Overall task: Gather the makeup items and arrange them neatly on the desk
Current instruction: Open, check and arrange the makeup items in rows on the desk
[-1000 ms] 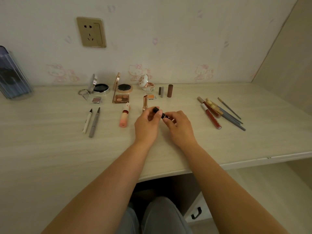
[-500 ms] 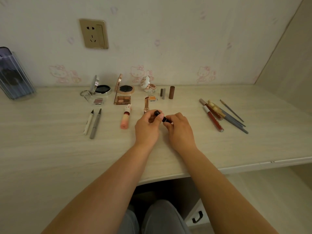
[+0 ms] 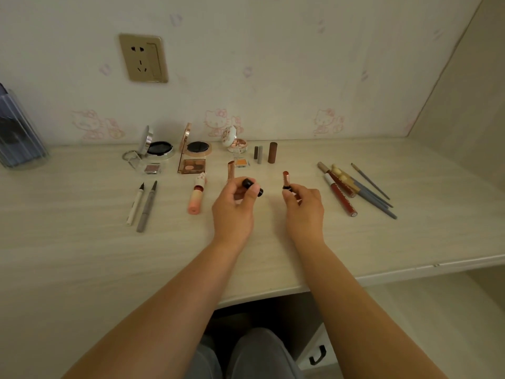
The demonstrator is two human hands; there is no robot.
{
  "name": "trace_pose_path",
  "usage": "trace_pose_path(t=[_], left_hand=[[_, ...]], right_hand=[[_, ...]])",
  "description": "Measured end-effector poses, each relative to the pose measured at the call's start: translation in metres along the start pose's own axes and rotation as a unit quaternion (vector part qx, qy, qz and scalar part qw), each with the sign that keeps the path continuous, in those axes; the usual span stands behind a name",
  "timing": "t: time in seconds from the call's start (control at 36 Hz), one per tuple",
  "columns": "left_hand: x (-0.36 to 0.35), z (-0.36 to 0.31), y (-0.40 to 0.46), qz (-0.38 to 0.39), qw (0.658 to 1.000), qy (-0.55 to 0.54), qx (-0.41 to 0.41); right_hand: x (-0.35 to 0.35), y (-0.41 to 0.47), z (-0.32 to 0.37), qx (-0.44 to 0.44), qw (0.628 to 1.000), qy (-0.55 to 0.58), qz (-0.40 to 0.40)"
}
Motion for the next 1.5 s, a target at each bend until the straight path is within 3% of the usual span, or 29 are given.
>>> trace_pose_path(t=[0.17,0.33,0.56,0.81,1.17,1.33,1.5], left_hand=[[-0.041,-0.002,0.008,0.070,0.997,0.020,-0.002],[-0.093,0.012,0.037,0.117,0.990,0.073,0.031],[-0.136,0.031,0.096,0.069,0.977,0.202,0.028],[-0.176,0.046,0.134,0.088,0.949,0.303,-0.003],[-0.175,0.039,0.123,0.112,0.929,0.350,-0.029],[-0.142,0.024,0.085,0.112,0.947,0.296,-0.043],[-0.098,0.012,0.036,0.157,0.931,0.324,-0.062]], right_hand=[[0.018,0.018,-0.020,-0.064,0.997,0.042,-0.023],[0.029,0.050,-0.032,-0.061,0.998,-0.024,-0.013],[0.035,0.086,-0.048,-0.083,0.994,-0.069,-0.012],[0.031,0.093,-0.055,-0.076,0.990,-0.114,-0.025],[0.032,0.090,-0.054,-0.077,0.992,-0.091,-0.029],[0.035,0.085,-0.045,-0.062,0.992,-0.102,-0.032],[0.023,0.076,-0.035,-0.070,0.991,-0.110,-0.013]])
Point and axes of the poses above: each hand's wrist, its own y-axis towards the middle knuckle, its own x-axis out of the back of the hand, z = x × y, the point moved 10 cm from there along y, towards the middle knuckle, and after that the axes turned 2 degrees about x, right-handed, at the moved point
